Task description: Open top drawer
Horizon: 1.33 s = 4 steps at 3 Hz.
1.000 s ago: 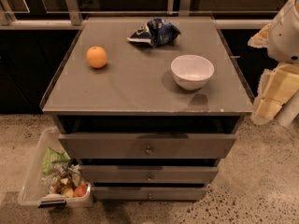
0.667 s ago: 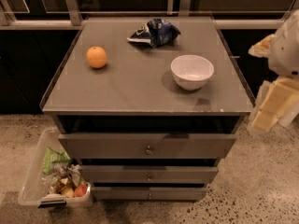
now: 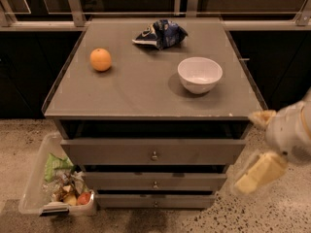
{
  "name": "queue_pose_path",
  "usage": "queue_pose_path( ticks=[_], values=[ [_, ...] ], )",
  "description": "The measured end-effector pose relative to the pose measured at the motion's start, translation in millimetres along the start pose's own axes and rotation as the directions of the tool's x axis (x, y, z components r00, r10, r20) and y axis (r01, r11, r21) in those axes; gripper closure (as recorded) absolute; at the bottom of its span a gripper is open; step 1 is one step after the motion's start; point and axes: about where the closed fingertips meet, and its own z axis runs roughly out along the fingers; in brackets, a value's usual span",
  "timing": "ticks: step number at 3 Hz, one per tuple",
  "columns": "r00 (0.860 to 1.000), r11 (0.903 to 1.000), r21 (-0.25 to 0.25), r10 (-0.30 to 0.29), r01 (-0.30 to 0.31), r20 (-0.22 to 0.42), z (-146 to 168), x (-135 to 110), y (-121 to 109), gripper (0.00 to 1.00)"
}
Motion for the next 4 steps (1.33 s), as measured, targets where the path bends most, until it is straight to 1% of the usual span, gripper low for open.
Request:
queue_pose_path(
  ticks=[1, 2, 3, 4],
  values=[
    [0.990, 0.9852, -0.112, 0.134, -0.130, 0.032, 64, 41, 30, 0.00],
    [0.978, 0.9586, -0.208, 0.207, -0.195, 0.036, 126, 61, 47, 0.00],
    [0.976, 0.9586, -0.207, 0.211, -0.195, 0.054, 161, 54, 31, 0.00],
    [0.983, 0.9810, -0.126, 0.159, -0.148, 0.087, 170, 24, -15, 0.00]
  ],
)
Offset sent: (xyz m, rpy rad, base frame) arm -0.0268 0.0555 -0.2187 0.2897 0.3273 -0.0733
